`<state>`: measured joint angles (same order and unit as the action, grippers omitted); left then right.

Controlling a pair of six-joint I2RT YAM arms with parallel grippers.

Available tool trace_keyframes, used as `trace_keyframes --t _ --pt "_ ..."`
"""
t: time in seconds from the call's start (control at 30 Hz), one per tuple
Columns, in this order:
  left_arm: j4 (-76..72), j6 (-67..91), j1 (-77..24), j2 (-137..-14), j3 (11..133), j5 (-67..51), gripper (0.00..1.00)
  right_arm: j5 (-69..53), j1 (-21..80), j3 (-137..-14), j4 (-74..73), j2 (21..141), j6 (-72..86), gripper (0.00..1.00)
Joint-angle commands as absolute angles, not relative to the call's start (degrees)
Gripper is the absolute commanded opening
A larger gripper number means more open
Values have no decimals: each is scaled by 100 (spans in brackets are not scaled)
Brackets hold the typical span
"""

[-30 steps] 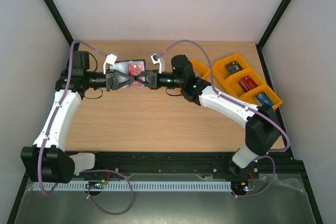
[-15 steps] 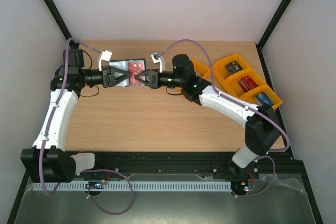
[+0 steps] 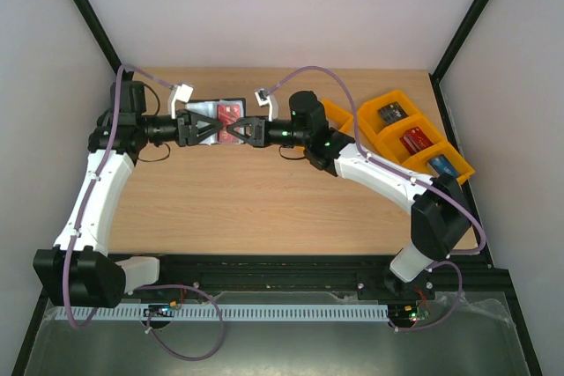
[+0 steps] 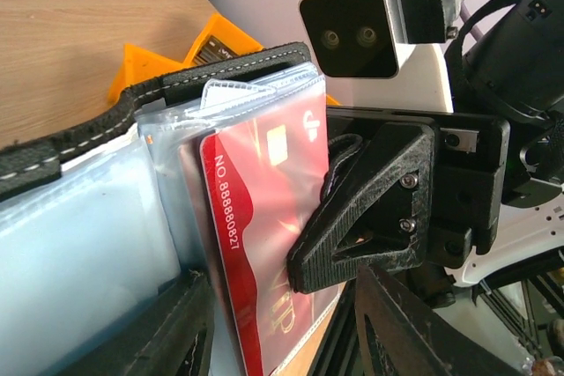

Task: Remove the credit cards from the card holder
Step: Remove the credit card from the card holder.

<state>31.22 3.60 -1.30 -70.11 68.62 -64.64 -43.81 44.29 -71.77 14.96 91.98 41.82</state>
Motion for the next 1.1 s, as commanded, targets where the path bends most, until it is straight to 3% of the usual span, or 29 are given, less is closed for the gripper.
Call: trace_keyframes --t 0.0,0.13,0.2,0.27,0.33,0.5,0.67,0.93,1.07 --pt "2974 620 -406 -7066 6834 -6982 48 -4939 4676 -7496 2448 9260 4202 2" --pt "2853 797 -588 -7075 6759 -7501 43 -4819 4677 -7482 2753 9392 4384 2" --pt "2816 859 -619 -7055 6773 -7737 29 -4780 4678 -7480 2923 9454 4563 2" --pt "2821 866 -620 -7021 6805 -7877 8 -4722 4684 -7470 3038 9499 4652 2" --pt "2849 874 -624 -7013 6836 -7981 2 -4711 4681 -7488 3071 9521 4701 2" --pt "2988 802 -527 -7005 6881 -8078 2 -4706 4678 -7450 2900 9426 4538 2" --pt "3344 548 -55 -7001 6937 -8084 2 -4662 4664 -7435 2657 9302 4294 18" --pt "4157 -361 289 -7022 7151 -7820 2 -4601 4521 -7193 2493 9041 4193 15" --pt "4322 -595 411 -7036 7208 -7718 2 -4620 4445 -7128 2354 8852 4055 21"
